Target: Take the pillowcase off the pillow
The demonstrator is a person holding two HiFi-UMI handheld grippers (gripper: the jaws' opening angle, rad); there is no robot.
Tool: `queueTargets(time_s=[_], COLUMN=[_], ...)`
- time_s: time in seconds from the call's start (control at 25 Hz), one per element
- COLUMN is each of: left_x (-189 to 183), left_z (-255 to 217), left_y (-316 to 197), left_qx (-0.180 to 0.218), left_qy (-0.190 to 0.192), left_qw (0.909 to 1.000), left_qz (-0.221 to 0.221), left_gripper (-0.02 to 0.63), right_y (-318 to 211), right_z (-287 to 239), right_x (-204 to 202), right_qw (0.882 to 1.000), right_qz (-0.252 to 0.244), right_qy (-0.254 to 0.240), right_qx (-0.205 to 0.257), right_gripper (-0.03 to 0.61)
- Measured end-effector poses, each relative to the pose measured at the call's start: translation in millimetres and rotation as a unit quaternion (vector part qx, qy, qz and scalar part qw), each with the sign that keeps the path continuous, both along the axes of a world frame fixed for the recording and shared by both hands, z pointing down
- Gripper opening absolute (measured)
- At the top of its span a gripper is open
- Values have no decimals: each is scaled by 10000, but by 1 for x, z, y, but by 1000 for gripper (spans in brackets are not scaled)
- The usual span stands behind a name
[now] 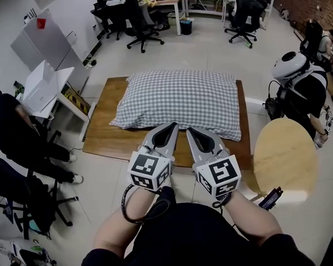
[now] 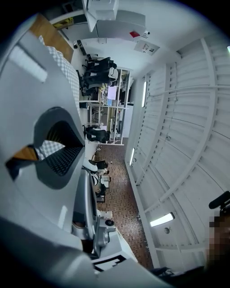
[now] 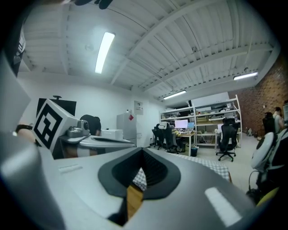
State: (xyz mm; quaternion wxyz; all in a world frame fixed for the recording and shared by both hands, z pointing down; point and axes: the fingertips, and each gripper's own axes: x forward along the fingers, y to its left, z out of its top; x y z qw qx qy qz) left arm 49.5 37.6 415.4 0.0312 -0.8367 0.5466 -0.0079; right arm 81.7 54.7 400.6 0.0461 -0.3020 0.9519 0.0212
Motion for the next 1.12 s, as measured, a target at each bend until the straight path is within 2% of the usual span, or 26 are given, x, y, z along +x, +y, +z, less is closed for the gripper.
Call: queueTargets(time_s=[0.16, 0.36, 0.8, 1.12], left_x=[-20, -69, -212, -307], left_z=[14, 12, 35, 55], left_y=[-21, -58, -138, -189], left_qx=[28, -19, -208, -458], left_qy=[80, 217, 420, 646], left_qw=[9998, 9990, 9941, 9891], left_qz=[-156, -381, -976, -1243], left_gripper=[3, 3, 5, 76], right_y=[-21, -58, -141, -191], right_z=[14, 11, 27, 37], right_x=[-13, -52, -173, -250], right_qw=[9999, 9997, 9982, 9968], right_qz=[-91, -212, -506, -611], right_qy=[59, 146, 298, 446], right_qx=[22, -18, -142, -251], right_gripper=[0, 0, 0, 0])
